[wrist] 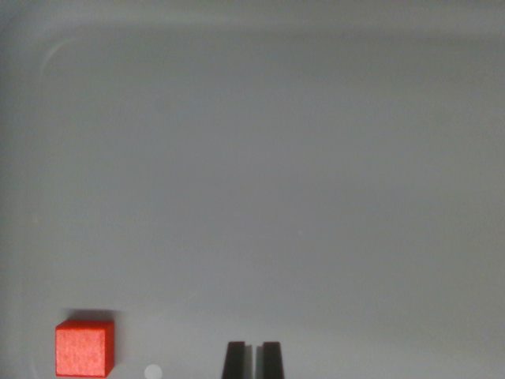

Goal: Reach red block

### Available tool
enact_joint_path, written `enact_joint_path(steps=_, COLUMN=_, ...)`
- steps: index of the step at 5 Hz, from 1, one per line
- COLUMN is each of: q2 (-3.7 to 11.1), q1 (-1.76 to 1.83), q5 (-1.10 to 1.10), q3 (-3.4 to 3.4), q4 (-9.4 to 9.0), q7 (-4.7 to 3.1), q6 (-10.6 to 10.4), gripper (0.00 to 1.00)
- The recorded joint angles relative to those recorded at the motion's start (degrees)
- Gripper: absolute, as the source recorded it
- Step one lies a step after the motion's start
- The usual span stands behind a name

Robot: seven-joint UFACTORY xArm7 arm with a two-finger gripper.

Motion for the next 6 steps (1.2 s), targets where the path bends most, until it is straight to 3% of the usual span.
enact_joint_path(steps=1, q2=0.5, q1=0.62, q5=-0.2, q3=0.47, q4=-1.71, q7=0.46, q6=-2.0, gripper=0.0)
enact_joint_path(steps=2, q2=0.5, q1=0.62, q5=-0.2, q3=0.47, q4=-1.71, q7=0.46, q6=-2.0, gripper=0.0)
enact_joint_path(steps=3, q2=1.07, q1=1.32, q5=-0.42, q3=1.01, q4=-3.66, q7=0.98, q6=-4.3, gripper=0.0)
enact_joint_path(steps=4, q2=1.07, q1=1.32, q5=-0.42, q3=1.01, q4=-3.66, q7=0.98, q6=-4.3, gripper=0.0)
enact_joint_path(steps=5, q2=1.68, q1=2.07, q5=-0.66, q3=1.59, q4=-5.74, q7=1.54, q6=-6.7, gripper=0.0)
enact_joint_path(steps=6, q2=1.68, q1=2.07, q5=-0.66, q3=1.59, q4=-5.74, q7=1.54, q6=-6.7, gripper=0.0)
